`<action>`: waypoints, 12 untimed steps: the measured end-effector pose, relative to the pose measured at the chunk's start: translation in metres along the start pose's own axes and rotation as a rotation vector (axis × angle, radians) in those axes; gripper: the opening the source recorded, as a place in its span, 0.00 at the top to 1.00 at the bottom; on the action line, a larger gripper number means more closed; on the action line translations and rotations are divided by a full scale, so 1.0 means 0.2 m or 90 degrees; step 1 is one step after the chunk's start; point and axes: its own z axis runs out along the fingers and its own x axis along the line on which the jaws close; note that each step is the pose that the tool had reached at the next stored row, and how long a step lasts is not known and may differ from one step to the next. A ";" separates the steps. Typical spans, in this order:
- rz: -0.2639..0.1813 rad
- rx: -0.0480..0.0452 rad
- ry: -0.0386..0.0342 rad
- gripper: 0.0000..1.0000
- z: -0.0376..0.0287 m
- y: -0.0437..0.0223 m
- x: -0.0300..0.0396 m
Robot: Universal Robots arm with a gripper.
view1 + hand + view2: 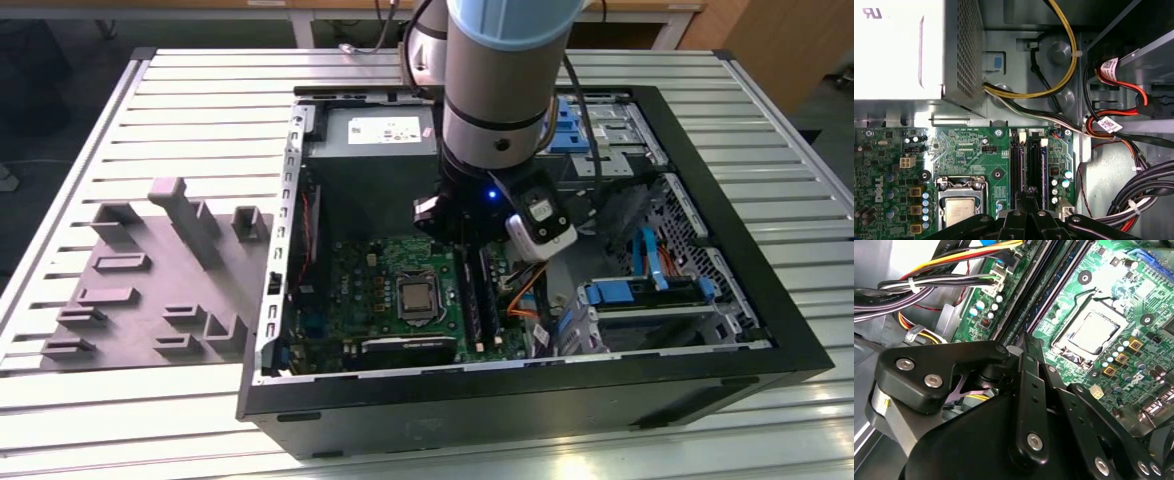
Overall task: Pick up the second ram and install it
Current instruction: 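Press down the second ram until it locks into place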
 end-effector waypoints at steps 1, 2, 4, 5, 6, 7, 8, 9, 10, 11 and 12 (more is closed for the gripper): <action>0.000 0.0000 0.0000 0.89 0.000 0.002 0.001; 0.000 0.0000 0.0000 0.89 0.000 0.009 0.002; 0.000 0.0000 0.0000 0.89 0.000 0.012 0.003; 0.000 0.0000 0.0000 0.89 0.000 0.014 0.003; 0.000 0.0000 0.0000 0.89 0.001 0.015 0.003; 0.000 0.0000 0.0000 0.89 0.001 0.017 0.003; 0.000 0.0000 0.0000 0.89 0.001 0.019 0.004; 0.000 0.0000 0.0000 0.89 0.001 0.020 0.004; 0.000 0.0000 0.0000 0.89 0.001 0.022 0.005; 0.000 0.0000 0.0000 0.89 0.001 0.024 0.006; 0.000 0.0000 0.0000 0.89 0.001 0.026 0.006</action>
